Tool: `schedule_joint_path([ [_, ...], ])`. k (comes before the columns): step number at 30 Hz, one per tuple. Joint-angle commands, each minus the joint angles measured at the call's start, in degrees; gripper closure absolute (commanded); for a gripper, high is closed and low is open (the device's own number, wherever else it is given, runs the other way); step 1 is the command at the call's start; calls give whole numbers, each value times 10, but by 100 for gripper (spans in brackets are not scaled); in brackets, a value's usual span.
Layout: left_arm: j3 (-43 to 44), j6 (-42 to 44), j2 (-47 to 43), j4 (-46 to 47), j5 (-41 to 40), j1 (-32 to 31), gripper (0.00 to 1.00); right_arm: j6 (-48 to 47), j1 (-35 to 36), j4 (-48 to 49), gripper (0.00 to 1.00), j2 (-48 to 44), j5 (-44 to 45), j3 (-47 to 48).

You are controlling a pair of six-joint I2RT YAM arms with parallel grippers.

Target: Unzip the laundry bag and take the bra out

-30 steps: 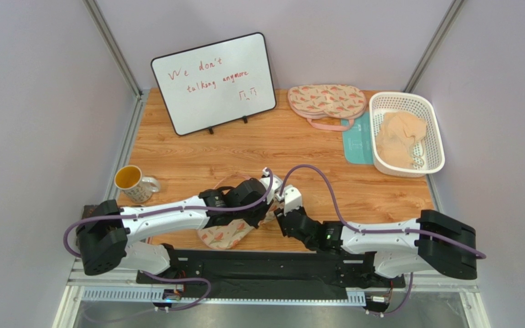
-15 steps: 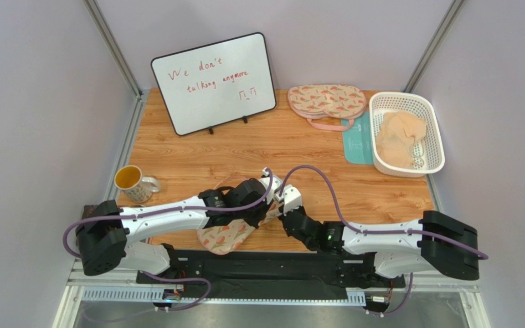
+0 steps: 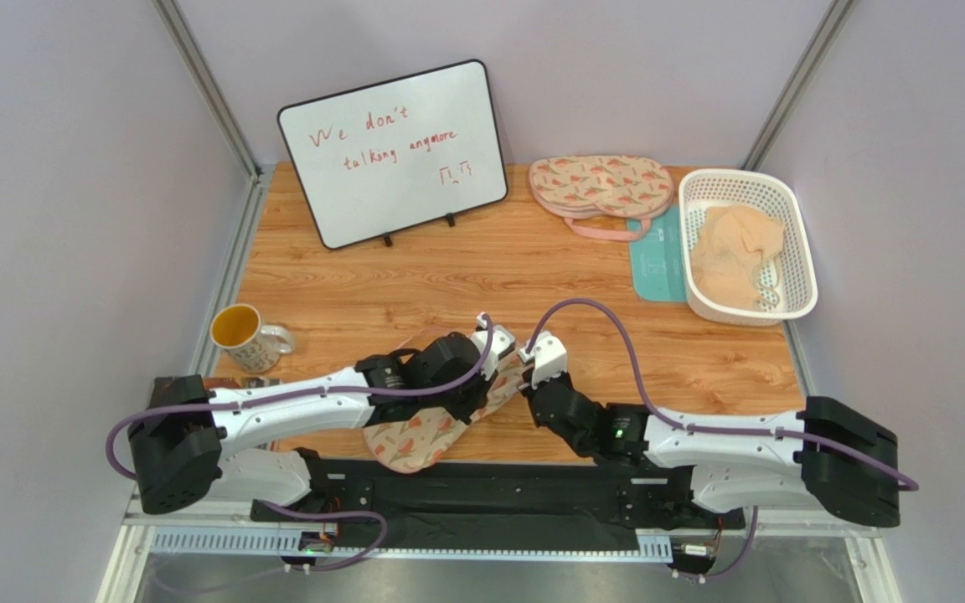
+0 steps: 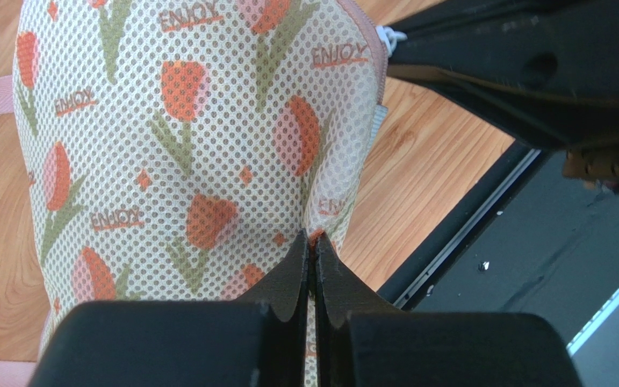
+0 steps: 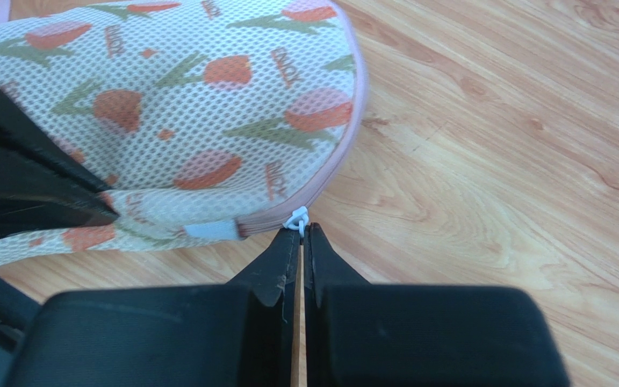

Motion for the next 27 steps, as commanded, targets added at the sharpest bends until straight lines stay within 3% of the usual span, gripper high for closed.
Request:
schedule_joint_path([
  [1,-14,20,-16,-8,20,-3,100,-19,-33,-8,100,-31,15,-8],
  [10,-35,27,-31,-4,22,-4,100,-26,-108,-28,100,-34,-54,-10],
  [16,-30,36,-35,5,37,-8,99,-17,-110,-45,100,-7,-89,9],
  [19,0,41,-21,9,32,-17,71,1,-108,-57,100,2,-102,13],
  [20,9,43,-17,9,31,-18,58,4,-107,-59,100,2,-104,11],
  [25,64,63,1,14,4,-34,39,27,-107,-63,100,-14,-123,-2],
  [26,68,66,3,24,3,-37,29,34,-106,-65,100,-25,-126,-4],
  [27,72,69,7,31,5,-38,28,38,-107,-67,100,-30,-131,-5],
])
